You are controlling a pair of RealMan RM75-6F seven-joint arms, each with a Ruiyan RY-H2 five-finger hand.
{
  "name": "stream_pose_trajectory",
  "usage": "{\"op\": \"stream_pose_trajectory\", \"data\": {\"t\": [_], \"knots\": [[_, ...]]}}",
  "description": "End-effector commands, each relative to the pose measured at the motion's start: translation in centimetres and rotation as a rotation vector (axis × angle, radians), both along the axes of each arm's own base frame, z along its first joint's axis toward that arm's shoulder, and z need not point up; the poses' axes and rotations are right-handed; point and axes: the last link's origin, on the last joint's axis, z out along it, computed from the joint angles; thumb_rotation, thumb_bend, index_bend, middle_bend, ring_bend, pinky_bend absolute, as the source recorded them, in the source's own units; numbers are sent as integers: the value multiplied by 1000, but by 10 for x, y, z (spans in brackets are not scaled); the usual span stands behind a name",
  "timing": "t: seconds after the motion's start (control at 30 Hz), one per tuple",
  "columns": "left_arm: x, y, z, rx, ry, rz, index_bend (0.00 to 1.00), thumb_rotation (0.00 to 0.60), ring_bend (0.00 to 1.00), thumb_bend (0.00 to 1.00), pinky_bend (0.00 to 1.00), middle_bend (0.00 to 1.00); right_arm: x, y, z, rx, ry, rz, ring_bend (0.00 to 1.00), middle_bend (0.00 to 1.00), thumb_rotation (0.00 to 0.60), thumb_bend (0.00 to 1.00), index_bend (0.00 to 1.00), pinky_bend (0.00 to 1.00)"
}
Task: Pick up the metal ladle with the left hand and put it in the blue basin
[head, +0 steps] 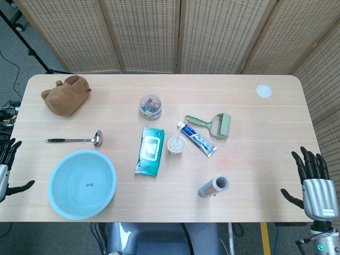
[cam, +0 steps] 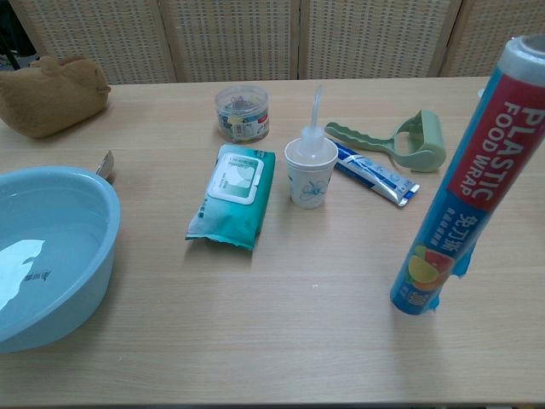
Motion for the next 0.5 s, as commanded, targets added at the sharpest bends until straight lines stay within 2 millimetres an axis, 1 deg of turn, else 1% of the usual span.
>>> {"op": "stream_pose_trajectory", "data": {"t": [0.03,0.2,0.3,0.37,0.43,0.47,0.5], "knots": [[0,0,0,0,4,-2,0,600,0,0,5,0,0,1,0,5,-5,0,0,0,600,0,50,0],[-1,1,0,-4,4,6,0,600,0,0,5,0,0,0,3,8,-22,-5,0,0,600,0,50,0],[-1,11,1,2,9,2,0,600,0,0,5,0,0,0,3,13,-29,-6,0,0,600,0,50,0],[-2,26,-2,-11,4,5,0,600,0,0,5,0,1,0,2,19,-32,-7,0,0,600,0,50,0],[-3,36,-4,-27,2,10,0,600,0,0,5,0,1,0,2,21,-32,-7,0,0,600,0,50,0],[-4,49,-5,-39,4,13,0,600,0,0,5,0,2,0,1,24,-32,-7,0,0,600,0,50,0],[-5,60,-6,-43,5,17,0,600,0,0,5,30,2,1,1,25,-32,-8,0,0,600,0,50,0]]}}
